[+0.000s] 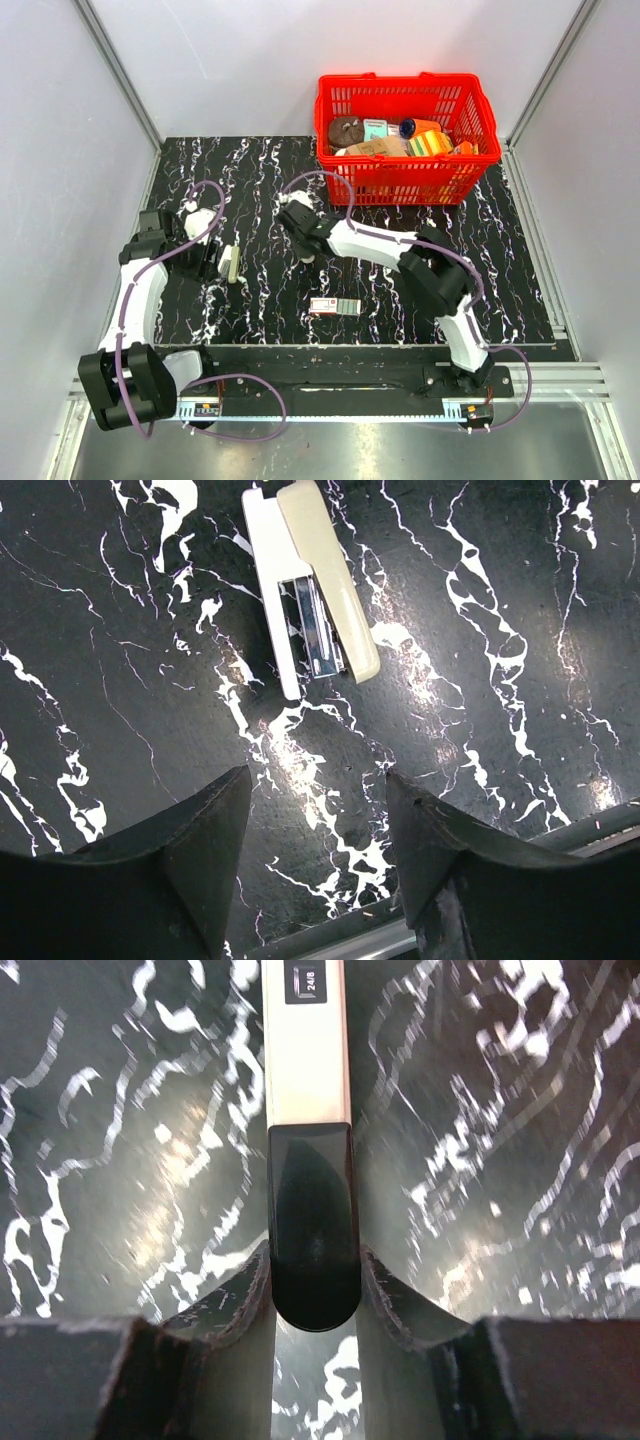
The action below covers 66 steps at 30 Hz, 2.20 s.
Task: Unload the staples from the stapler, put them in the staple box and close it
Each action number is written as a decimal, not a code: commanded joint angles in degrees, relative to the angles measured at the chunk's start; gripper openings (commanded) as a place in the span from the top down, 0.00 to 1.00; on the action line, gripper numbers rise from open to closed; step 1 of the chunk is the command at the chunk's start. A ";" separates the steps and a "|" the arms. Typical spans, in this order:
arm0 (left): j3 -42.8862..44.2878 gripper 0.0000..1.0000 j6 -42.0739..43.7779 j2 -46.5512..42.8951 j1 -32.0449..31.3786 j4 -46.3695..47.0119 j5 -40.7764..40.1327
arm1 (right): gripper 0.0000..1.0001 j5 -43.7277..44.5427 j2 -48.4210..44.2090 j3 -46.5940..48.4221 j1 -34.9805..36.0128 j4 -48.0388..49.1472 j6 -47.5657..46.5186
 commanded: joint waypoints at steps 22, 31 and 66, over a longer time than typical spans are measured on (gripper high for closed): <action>0.75 0.32 2.66 -6.61 0.18 -3.16 2.56 | 0.54 -1.34 -7.88 -8.79 2.97 -1.02 14.03; 1.71 0.30 2.57 -5.82 0.18 -3.24 5.29 | 0.39 0.24 -6.39 -4.67 2.88 -4.89 10.61; 3.56 0.06 -6.39 4.10 -14.75 8.71 16.80 | 1.00 0.85 -23.59 -11.15 2.79 5.81 26.85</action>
